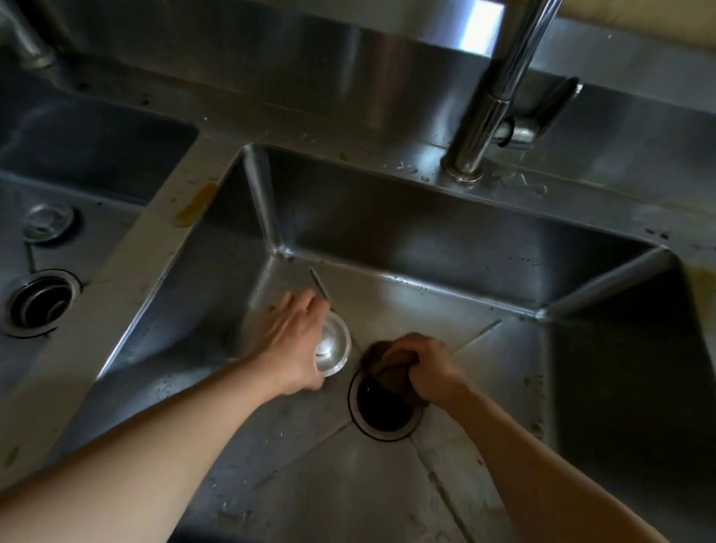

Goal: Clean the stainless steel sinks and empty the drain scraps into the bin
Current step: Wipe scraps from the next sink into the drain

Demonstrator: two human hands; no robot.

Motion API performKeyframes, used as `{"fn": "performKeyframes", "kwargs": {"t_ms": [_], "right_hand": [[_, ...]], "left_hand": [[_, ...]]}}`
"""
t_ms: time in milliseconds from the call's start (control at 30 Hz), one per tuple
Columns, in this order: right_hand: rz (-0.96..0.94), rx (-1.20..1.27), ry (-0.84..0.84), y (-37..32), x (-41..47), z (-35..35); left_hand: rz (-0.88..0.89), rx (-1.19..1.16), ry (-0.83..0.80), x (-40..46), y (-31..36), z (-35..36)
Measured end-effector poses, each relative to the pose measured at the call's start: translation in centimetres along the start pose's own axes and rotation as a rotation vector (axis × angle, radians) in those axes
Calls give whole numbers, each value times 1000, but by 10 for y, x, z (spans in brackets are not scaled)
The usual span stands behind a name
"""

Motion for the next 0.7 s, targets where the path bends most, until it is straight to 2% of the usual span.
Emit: {"fn": "performKeyframes", "kwargs": {"t_ms": [100, 200, 400, 500, 600, 700], "right_hand": [[-15, 62, 195, -14, 26, -30], [-71, 19, 245, -26, 68, -41], [-75, -376, 59, -1, 116, 11], [-111, -337, 38, 4, 86, 33], [-204, -305, -86, 7, 44, 56], [-169, -126, -130, 17, 12, 43]], "left_hand": [[-112, -95, 15, 11, -15, -4], [-166, -161, 23, 23, -26, -3], [-198, -181, -19, 38, -31, 6], [-206, -170, -32, 44, -26, 12], [-223, -202, -41, 53, -12, 15], [-233, -271, -41, 65, 10, 18]]}}
Point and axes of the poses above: each hand's wrist, its own x-axis towards the middle knuckle, its own z-axis out of the palm, y = z × x, the point moved 7 cm from there along x, towards the middle knuckle, and after that the axes turned 8 degrees about -x, right-handed, at the moved point
